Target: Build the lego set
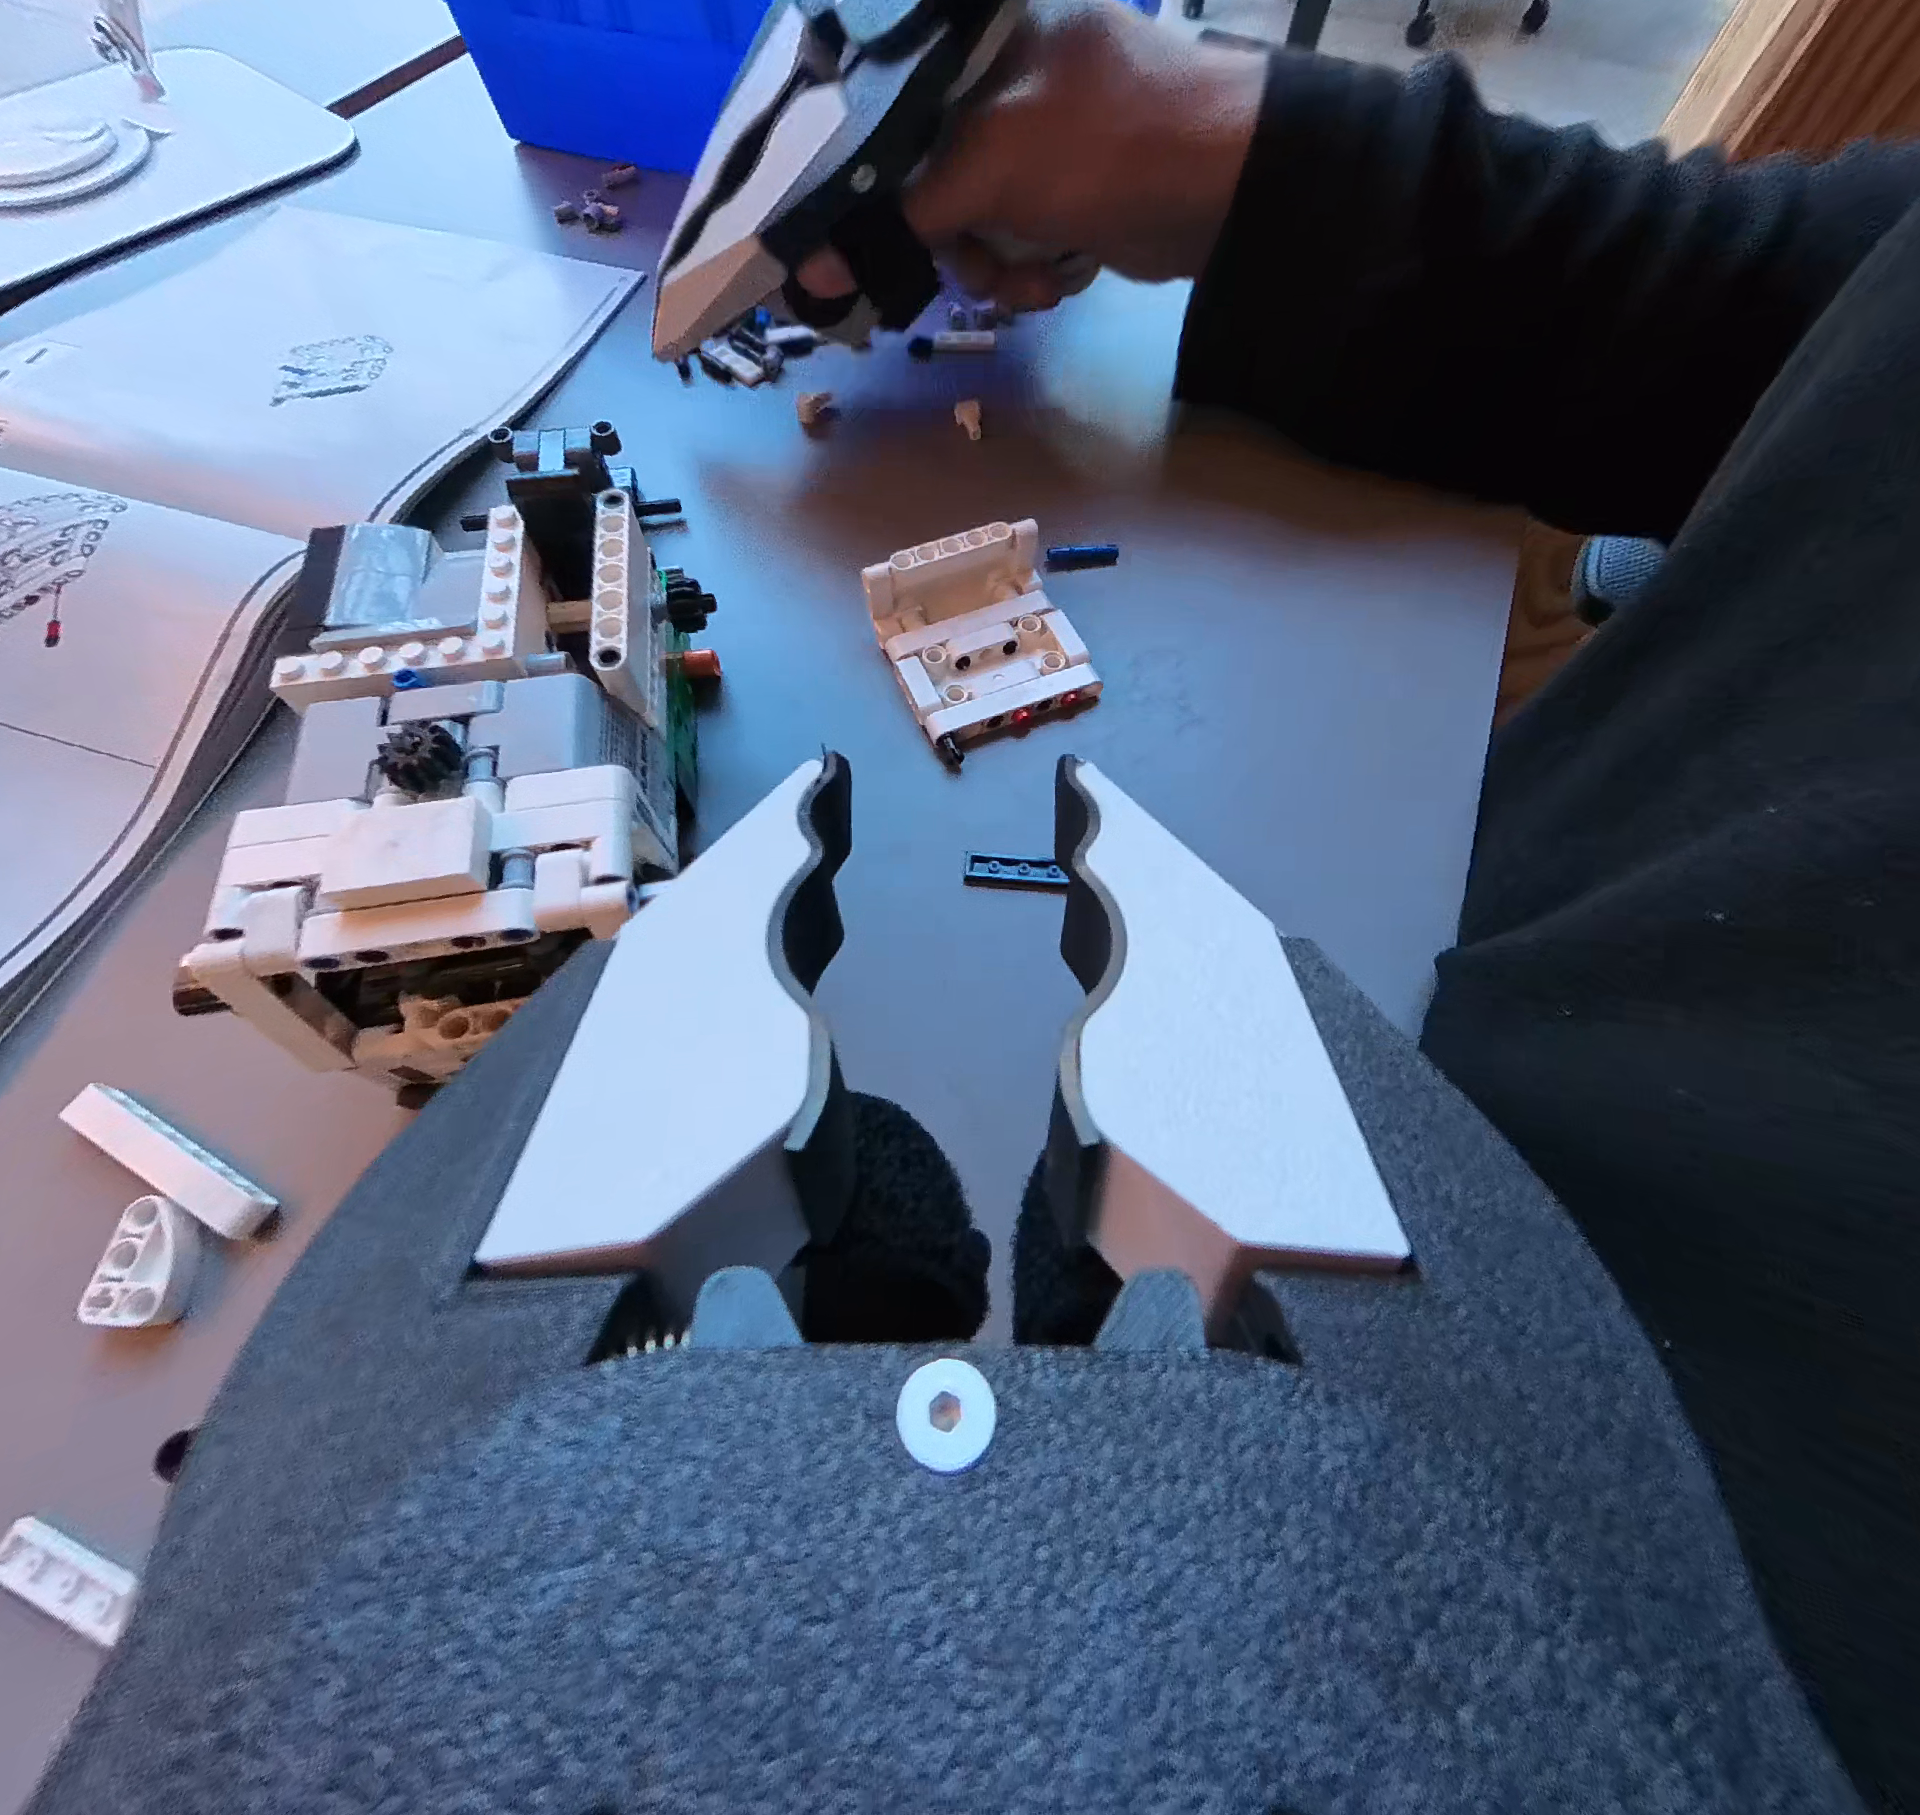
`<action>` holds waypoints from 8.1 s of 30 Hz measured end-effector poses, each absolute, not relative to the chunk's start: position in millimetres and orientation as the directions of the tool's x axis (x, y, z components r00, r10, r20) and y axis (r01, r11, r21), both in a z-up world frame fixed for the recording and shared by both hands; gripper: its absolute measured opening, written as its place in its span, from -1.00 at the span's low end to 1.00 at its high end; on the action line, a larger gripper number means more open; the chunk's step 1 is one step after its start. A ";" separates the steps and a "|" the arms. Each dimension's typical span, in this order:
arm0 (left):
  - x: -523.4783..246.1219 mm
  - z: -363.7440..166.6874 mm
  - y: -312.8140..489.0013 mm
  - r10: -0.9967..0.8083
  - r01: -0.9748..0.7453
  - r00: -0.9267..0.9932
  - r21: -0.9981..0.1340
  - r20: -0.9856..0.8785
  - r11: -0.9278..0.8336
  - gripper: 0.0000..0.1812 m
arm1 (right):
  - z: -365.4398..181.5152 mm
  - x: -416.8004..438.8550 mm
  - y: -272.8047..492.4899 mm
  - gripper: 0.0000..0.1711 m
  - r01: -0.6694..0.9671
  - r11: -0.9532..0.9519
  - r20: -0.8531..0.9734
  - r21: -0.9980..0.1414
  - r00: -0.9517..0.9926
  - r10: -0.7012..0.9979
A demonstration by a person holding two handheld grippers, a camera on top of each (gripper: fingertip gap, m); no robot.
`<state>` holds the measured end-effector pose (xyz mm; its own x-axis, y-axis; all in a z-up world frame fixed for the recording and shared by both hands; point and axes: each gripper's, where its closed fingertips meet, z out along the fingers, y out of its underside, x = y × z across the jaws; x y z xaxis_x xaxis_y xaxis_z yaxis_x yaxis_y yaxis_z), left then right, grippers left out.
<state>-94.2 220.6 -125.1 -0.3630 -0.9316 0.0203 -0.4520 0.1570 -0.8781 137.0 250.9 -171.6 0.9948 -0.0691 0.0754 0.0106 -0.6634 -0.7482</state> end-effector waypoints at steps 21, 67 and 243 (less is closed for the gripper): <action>-89.3 -142.3 232.8 -0.968 -0.557 -0.240 -0.827 0.072 0.077 -0.64 | -181.6 29.3 134.3 -0.96 0.107 -0.694 -0.038 -0.712 0.981 0.190; -90.8 -37.9 170.9 0.048 -0.575 -0.596 -0.384 0.802 -0.722 -0.67 | -24.8 -91.5 155.8 -0.80 0.072 0.028 0.075 -0.997 0.814 0.576; -112.2 -179.0 155.2 -0.542 -0.258 -0.755 -0.593 -0.368 0.763 -0.97 | -130.5 -15.3 151.3 -0.92 -0.523 -0.509 -0.711 -0.684 0.634 0.305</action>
<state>-112.2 155.2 -179.0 -0.7553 -0.5421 -0.3682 -0.2581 0.7625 -0.5933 -15.3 151.3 -130.5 0.6335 0.3048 -0.7112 -0.5231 -0.5085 -0.6839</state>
